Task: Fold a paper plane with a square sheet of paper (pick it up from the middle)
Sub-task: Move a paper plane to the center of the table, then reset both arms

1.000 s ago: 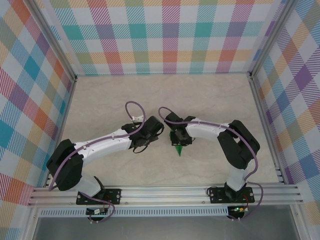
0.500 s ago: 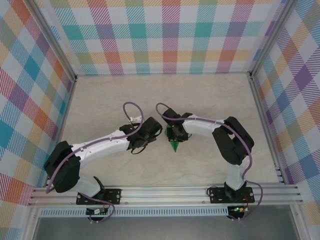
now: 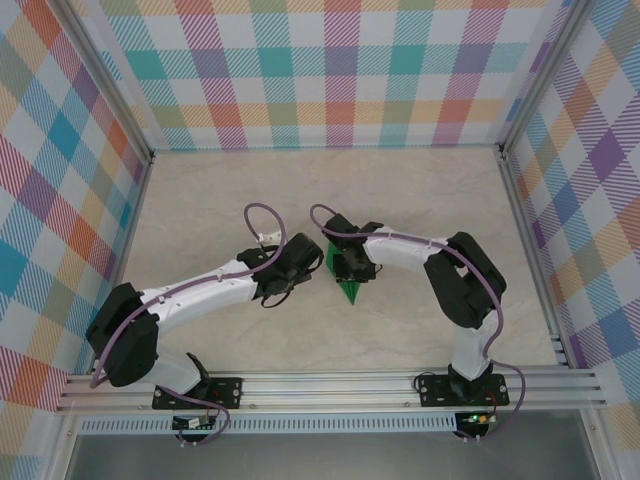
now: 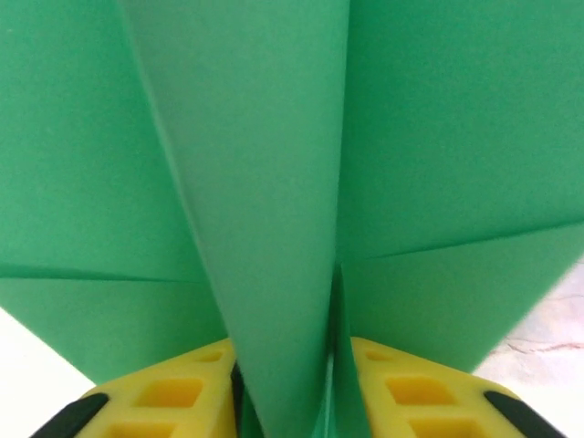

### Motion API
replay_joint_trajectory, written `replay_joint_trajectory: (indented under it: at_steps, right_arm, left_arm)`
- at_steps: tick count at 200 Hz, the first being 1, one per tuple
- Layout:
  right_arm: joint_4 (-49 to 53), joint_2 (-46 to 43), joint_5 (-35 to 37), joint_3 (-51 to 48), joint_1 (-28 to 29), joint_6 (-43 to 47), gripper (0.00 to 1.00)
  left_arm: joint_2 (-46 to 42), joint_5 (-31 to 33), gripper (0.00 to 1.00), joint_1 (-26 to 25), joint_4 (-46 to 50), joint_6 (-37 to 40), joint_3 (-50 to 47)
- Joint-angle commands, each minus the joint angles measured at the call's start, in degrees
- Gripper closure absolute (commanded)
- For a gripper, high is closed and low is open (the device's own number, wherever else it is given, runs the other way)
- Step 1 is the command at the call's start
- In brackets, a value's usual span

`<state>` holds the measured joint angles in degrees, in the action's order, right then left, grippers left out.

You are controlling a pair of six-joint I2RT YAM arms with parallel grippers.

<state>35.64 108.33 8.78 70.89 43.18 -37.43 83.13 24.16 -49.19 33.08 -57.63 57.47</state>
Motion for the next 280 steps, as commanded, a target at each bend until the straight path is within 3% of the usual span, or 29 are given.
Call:
replay_joint_trajectory:
  at_steps: [1,32,48,64,94,117,136,145,159,174,194,219,280]
  right_arm:
    - [2.56,-7.02,0.32,1.29,-0.2,1.71,0.61]
    - [2.19,-14.97,0.08,-0.09,-0.13,3.6,0.45]
    - [3.72,-18.52,2.46,-0.25,-0.16,3.94,0.43]
    - [4.34,-23.7,7.62,-1.67,-0.17,4.24,0.39]
    - [-0.13,-35.71,19.08,-9.51,-1.97,6.65,0.22]
    - [-2.13,-42.52,25.24,-15.41,-6.63,8.54,0.16]
    - [-8.38,-46.9,26.7,-21.46,-11.88,13.36,0.14]
    - [-10.64,-48.12,28.24,-23.9,-14.38,14.86,0.14]
    - [-13.63,-48.77,28.67,-26.55,-18.52,17.75,0.13]
    - [-18.86,-48.1,28.44,-30.54,-22.1,21.2,0.09]
    - [-24.05,-45.17,25.82,-33.27,-25.11,24.97,0.05]
    - [-27.98,-39.62,24.13,-34.46,-27.83,26.55,0.01]
    - [-56.77,-29.02,12.68,-41.14,-31.17,37.37,0.02]
  left_arm:
    - [-2.14,2.52,0.69,0.79,1.78,0.93,-0.83]
    - [-3.14,4.06,0.69,1.05,2.28,1.95,-1.07]
    - [-3.56,4.77,0.68,1.36,2.98,2.35,-1.1]
    - [-4.34,5.75,0.67,1.52,3.29,3.16,-1.26]
    - [-7.08,8.32,0.63,2.27,3.0,5.13,-3.08]
    - [-8.95,12.2,0.55,3.19,3.57,8.11,-3.99]
    - [-9.78,16.75,0.32,3.81,4.02,11.48,-4.93]
    - [-9.83,17.41,0.26,4.92,3.76,13.41,-5.21]
    - [-9.58,18.61,0.17,7.33,4.64,15.43,-4.8]
    - [-10.05,21.31,0.01,10.17,5.51,15.79,-4.94]
    - [-11.78,23.03,0.0,13.16,2.93,18.17,-6.63]
    - [-15.28,20.51,0.0,17.53,-2.22,21.54,-10.48]
    - [-20.24,14.87,0.0,25.92,-10.68,30.24,-17.35]
